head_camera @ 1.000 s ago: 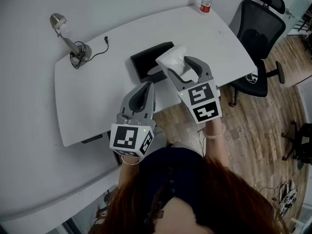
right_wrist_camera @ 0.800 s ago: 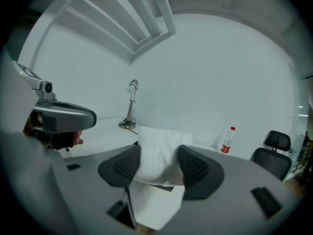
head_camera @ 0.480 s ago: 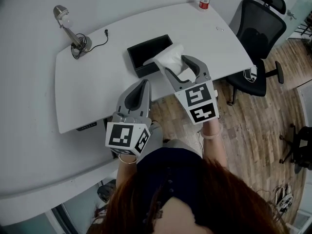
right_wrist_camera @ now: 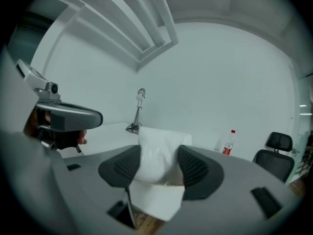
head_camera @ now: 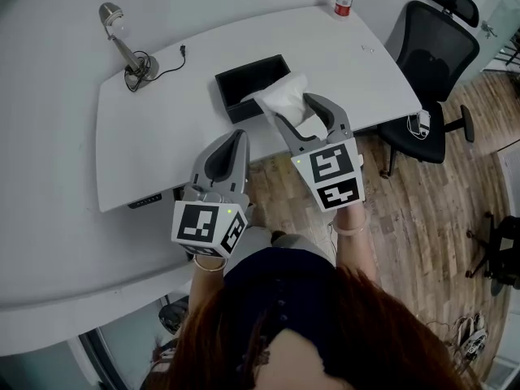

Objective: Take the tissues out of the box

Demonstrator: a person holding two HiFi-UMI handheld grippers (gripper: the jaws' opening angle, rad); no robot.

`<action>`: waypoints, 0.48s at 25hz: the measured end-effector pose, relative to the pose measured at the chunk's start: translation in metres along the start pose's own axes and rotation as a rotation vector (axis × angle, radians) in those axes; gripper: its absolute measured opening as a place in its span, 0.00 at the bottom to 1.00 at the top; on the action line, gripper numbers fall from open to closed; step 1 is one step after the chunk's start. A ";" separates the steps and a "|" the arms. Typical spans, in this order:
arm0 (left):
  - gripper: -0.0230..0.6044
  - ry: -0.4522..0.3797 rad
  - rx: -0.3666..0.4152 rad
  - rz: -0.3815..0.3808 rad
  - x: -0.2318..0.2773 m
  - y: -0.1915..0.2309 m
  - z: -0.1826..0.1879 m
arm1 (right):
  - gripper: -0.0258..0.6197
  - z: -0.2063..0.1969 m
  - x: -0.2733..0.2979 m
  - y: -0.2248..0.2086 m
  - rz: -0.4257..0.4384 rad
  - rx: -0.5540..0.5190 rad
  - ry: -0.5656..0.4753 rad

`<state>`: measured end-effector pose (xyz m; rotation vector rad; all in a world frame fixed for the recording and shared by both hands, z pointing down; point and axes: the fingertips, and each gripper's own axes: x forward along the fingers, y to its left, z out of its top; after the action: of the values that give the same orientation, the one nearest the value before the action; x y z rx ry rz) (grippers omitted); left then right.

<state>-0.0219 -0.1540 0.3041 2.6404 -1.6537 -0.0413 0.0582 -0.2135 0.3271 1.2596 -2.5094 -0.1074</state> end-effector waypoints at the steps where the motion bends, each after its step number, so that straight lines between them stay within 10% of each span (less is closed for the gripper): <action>1: 0.07 -0.001 0.002 -0.002 -0.001 -0.001 0.001 | 0.45 -0.001 -0.001 0.002 0.001 0.000 0.001; 12: 0.07 -0.004 0.013 -0.023 -0.018 -0.006 -0.003 | 0.44 -0.006 -0.009 0.020 -0.011 -0.011 0.008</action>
<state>-0.0243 -0.1352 0.3074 2.6699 -1.6304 -0.0363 0.0503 -0.1934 0.3347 1.2665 -2.4922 -0.1182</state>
